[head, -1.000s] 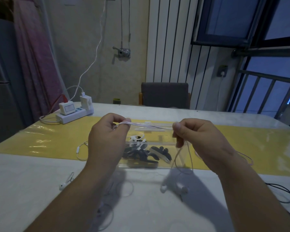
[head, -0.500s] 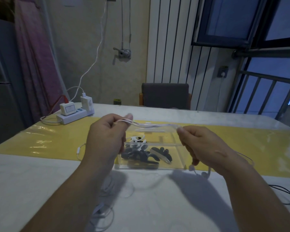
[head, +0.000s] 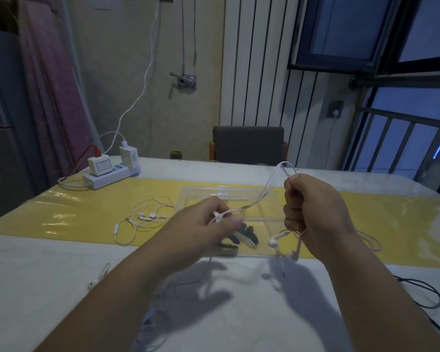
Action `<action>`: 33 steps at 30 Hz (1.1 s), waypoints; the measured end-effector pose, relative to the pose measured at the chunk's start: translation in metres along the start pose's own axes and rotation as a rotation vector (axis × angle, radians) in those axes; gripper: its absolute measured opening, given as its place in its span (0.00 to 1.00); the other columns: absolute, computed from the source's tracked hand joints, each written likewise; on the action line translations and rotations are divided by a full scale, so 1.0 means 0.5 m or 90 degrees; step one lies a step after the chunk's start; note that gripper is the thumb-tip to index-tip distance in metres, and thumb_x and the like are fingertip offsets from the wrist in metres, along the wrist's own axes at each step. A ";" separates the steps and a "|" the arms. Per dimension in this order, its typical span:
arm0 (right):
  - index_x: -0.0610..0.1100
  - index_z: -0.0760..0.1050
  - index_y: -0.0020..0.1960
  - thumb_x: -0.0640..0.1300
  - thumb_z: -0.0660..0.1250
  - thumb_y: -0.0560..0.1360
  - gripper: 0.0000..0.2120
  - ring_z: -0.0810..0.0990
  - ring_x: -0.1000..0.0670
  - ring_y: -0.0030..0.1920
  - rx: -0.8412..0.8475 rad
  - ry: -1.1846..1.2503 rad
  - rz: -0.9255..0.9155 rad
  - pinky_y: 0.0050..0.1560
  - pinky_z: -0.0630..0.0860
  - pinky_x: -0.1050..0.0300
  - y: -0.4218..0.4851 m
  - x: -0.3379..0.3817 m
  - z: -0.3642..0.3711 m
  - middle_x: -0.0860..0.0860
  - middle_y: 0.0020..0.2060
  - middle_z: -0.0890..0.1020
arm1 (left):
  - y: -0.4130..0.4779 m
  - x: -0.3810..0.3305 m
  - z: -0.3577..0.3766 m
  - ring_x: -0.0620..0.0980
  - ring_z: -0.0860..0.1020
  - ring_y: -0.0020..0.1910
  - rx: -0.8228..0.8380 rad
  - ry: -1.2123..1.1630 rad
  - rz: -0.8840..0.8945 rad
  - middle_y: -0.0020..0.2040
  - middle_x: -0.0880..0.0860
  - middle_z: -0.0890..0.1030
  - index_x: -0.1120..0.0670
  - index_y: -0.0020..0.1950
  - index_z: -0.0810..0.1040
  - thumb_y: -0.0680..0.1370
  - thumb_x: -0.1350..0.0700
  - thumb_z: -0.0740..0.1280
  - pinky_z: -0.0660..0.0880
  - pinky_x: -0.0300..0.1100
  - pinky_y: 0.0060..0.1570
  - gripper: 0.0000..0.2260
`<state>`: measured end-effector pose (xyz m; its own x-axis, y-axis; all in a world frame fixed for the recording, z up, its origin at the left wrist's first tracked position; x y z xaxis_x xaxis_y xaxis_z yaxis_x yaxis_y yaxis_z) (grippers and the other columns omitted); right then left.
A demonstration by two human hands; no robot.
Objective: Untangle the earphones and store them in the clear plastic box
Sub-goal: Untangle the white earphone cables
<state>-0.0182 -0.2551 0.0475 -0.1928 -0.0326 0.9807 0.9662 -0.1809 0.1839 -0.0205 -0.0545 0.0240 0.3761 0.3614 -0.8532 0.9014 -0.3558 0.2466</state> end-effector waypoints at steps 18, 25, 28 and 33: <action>0.44 0.65 0.33 0.34 0.53 0.76 0.14 0.58 0.51 0.24 -0.065 -0.137 0.003 0.26 0.58 0.57 0.012 -0.007 -0.006 0.56 0.18 0.63 | 0.002 -0.003 -0.010 0.46 0.67 0.29 -0.119 -0.072 0.154 0.29 0.48 0.70 0.54 0.35 0.69 0.79 0.45 0.57 0.65 0.38 0.30 0.17; 0.46 0.61 0.31 0.35 0.55 0.72 0.13 0.54 0.53 0.23 -0.150 0.012 0.010 0.24 0.54 0.59 0.015 -0.005 -0.021 0.54 0.20 0.60 | 0.002 -0.004 -0.004 0.46 0.74 0.37 -0.045 -0.048 0.100 0.38 0.50 0.79 0.47 0.41 0.81 0.75 0.50 0.60 0.71 0.39 0.37 0.10; 0.47 0.61 0.32 0.35 0.55 0.72 0.12 0.54 0.53 0.23 -0.203 0.075 -0.001 0.23 0.52 0.61 0.017 -0.005 -0.031 0.54 0.21 0.60 | 0.003 0.001 -0.003 0.40 0.76 0.42 -0.077 0.127 0.124 0.40 0.45 0.80 0.39 0.52 0.81 0.78 0.48 0.64 0.71 0.35 0.42 0.08; 0.47 0.61 0.31 0.35 0.56 0.71 0.13 0.54 0.52 0.23 -0.208 0.048 -0.003 0.24 0.53 0.60 0.018 -0.009 -0.033 0.53 0.21 0.60 | 0.005 0.003 -0.007 0.40 0.77 0.37 -0.107 0.158 0.110 0.35 0.43 0.80 0.37 0.45 0.79 0.77 0.52 0.69 0.71 0.37 0.38 0.08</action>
<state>-0.0113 -0.2728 0.0438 -0.2213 -0.1010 0.9700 0.8612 -0.4870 0.1458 -0.0170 -0.0519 0.0249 0.5483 0.5144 -0.6594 0.8348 -0.2900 0.4679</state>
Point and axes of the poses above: each hand's wrist, its own y-axis towards the middle knuckle, its own z-axis out of the palm, x = y × z, the point moved 2 cm from there along y, towards the middle knuckle
